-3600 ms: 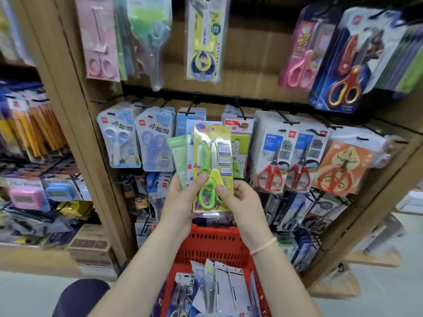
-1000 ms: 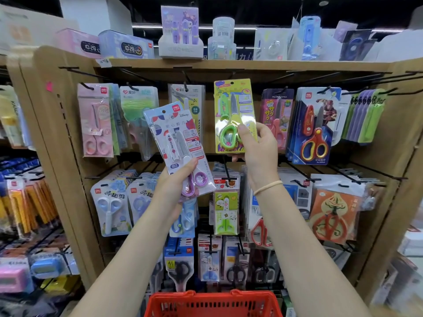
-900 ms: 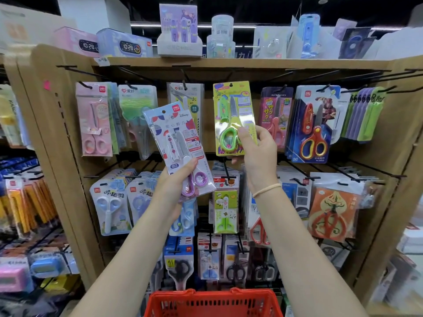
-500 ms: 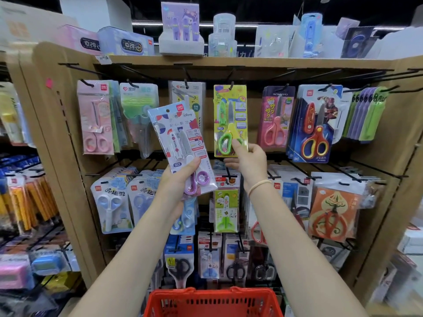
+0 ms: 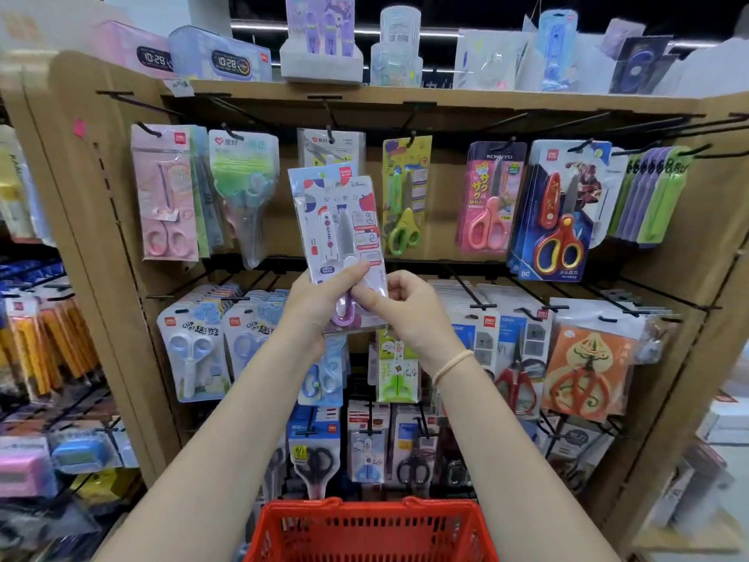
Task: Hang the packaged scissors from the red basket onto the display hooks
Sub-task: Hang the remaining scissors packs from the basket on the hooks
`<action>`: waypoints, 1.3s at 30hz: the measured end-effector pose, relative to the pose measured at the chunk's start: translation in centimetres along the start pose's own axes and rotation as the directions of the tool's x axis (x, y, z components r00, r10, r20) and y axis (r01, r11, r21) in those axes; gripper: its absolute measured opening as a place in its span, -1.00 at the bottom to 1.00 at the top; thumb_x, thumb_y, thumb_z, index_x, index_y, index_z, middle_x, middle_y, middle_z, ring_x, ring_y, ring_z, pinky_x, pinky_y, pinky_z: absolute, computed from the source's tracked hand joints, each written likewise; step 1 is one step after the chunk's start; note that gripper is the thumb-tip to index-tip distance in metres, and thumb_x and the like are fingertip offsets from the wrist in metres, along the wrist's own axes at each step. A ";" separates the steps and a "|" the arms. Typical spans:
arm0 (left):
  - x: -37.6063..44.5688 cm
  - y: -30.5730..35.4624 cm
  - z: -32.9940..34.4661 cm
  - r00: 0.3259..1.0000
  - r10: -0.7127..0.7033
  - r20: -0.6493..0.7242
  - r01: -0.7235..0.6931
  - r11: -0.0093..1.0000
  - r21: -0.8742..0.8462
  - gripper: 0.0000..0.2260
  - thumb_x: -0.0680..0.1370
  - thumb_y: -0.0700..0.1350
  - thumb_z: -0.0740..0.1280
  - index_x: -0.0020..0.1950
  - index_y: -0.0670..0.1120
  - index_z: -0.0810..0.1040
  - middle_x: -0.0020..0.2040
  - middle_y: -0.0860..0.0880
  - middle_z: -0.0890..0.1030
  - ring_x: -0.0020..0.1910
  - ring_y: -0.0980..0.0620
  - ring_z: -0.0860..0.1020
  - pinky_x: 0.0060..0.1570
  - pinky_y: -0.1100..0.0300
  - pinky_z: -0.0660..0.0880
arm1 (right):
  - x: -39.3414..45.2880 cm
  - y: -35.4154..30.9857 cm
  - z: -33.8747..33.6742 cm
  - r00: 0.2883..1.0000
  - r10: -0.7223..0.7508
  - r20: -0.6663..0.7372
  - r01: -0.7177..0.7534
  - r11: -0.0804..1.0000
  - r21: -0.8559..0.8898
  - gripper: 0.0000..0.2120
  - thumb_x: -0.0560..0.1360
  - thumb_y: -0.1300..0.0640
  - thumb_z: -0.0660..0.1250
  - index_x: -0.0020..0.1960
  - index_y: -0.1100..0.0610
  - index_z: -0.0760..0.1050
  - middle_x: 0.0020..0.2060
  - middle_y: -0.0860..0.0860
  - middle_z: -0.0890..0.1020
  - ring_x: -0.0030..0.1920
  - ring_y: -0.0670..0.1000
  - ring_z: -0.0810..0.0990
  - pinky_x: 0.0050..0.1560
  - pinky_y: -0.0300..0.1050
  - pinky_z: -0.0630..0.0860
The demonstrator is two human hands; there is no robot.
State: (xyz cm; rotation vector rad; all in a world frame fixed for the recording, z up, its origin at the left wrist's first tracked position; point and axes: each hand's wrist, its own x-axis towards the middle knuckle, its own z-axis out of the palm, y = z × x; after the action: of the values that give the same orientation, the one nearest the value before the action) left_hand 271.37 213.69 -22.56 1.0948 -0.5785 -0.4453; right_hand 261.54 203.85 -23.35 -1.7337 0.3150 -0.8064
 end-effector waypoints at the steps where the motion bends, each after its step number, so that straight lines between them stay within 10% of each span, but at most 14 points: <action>1: 0.0 0.2 -0.4 1.000 -0.007 0.005 0.007 1.000 0.003 -0.70 0.53 -0.10 0.49 0.26 -0.07 0.63 0.09 -0.09 0.74 0.09 -0.12 0.71 -0.01 0.01 0.64 | 0.0 0.0 0.3 1.000 -0.003 0.015 0.003 1.000 0.001 -0.73 0.46 0.03 0.54 -0.01 0.18 0.57 -0.25 -0.04 0.62 -0.35 -0.19 0.52 -0.39 -0.39 0.38; 16: -1.6 1.9 -11.5 0.978 0.147 -0.149 -0.155 0.987 -0.042 -0.75 0.67 -0.17 0.29 0.35 -0.08 0.53 0.10 -0.05 0.73 0.02 -0.01 0.72 -0.11 0.11 0.66 | 0.8 -0.1 9.0 0.988 -0.012 0.155 -0.047 0.926 0.374 -0.82 0.60 0.13 0.35 0.14 0.16 0.43 0.00 0.08 0.70 -0.10 0.07 0.72 -0.28 -0.04 0.67; 29: -0.1 0.3 -5.3 0.994 0.089 -0.060 -0.090 0.996 -0.009 -0.87 0.63 -0.16 0.38 0.14 0.03 0.61 0.07 -0.01 0.73 0.05 -0.05 0.70 0.05 -0.03 0.63 | 2.1 -0.5 -0.6 0.951 -0.115 -0.288 0.203 0.932 0.299 -0.92 0.64 0.16 0.31 0.11 0.01 0.45 0.05 0.12 0.67 -0.14 0.01 0.65 -0.39 -0.17 0.56; 33: -0.1 -0.3 -3.1 0.997 0.078 0.006 -0.078 0.997 0.012 -0.84 0.61 -0.16 0.41 0.17 0.04 0.61 0.09 0.01 0.74 0.08 -0.07 0.71 0.03 -0.03 0.64 | 3.2 -0.8 -2.6 0.933 -0.131 -0.335 0.222 0.942 0.250 -0.83 0.58 0.07 0.38 0.15 0.03 0.49 0.10 0.10 0.69 -0.03 0.06 0.63 -0.15 -0.04 0.51; 39: -0.3 -0.8 -2.1 0.999 0.052 -0.003 -0.052 0.998 0.022 -0.76 0.55 -0.17 0.47 0.21 -0.02 0.59 0.09 -0.04 0.74 0.08 -0.11 0.71 0.06 -0.14 0.65 | 3.7 -1.6 -3.3 0.946 -0.103 -0.307 0.168 0.966 0.196 -0.84 0.60 0.04 0.38 0.14 0.03 0.48 0.05 0.02 0.66 -0.09 -0.03 0.63 -0.35 -0.12 0.55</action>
State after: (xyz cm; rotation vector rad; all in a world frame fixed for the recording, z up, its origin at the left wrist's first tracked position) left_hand 272.46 215.05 -24.08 1.0987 -0.6085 -0.3923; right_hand 261.72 199.75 -20.17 -1.4381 0.2943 -1.1618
